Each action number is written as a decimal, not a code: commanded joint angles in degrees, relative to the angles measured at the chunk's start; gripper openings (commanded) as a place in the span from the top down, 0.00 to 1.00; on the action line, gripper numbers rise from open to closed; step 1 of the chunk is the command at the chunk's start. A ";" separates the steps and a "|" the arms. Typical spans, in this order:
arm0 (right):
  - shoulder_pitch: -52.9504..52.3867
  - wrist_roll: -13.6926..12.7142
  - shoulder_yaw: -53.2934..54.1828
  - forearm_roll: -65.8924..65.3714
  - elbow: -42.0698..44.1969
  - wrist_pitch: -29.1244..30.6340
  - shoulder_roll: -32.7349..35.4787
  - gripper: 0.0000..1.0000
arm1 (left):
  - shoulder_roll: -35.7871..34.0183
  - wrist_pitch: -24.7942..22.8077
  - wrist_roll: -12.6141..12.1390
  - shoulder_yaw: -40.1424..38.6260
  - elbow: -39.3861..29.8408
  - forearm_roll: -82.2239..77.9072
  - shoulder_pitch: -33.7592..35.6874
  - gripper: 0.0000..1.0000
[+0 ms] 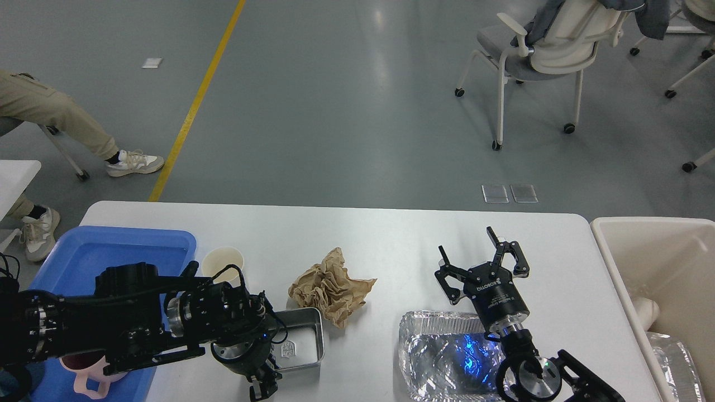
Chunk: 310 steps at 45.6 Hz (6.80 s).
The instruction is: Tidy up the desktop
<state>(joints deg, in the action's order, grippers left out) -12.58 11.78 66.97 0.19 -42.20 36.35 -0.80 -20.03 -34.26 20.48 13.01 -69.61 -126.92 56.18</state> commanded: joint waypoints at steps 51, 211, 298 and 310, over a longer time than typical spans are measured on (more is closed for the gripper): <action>-1.22 0.00 -0.09 -0.01 0.63 -0.05 0.71 0.00 | -0.10 -8.72 1.40 -9.31 -16.34 1.15 0.33 0.98; -1.75 -0.09 -0.79 -0.10 0.37 -0.05 2.20 0.00 | -41.85 16.85 12.22 -60.47 20.65 29.10 -37.10 0.93; -0.43 0.09 0.35 -0.10 0.90 -0.49 3.52 0.00 | -13.82 25.38 12.13 -75.06 24.88 103.54 -29.46 0.03; 0.89 0.09 1.32 -0.10 0.90 -0.49 3.96 0.00 | -6.52 25.38 11.42 -82.71 15.30 103.98 -35.08 0.03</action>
<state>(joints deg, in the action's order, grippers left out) -12.25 11.87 68.03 0.10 -41.32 35.85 2.92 -28.72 -9.30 32.59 -67.86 -48.87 -22.98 23.85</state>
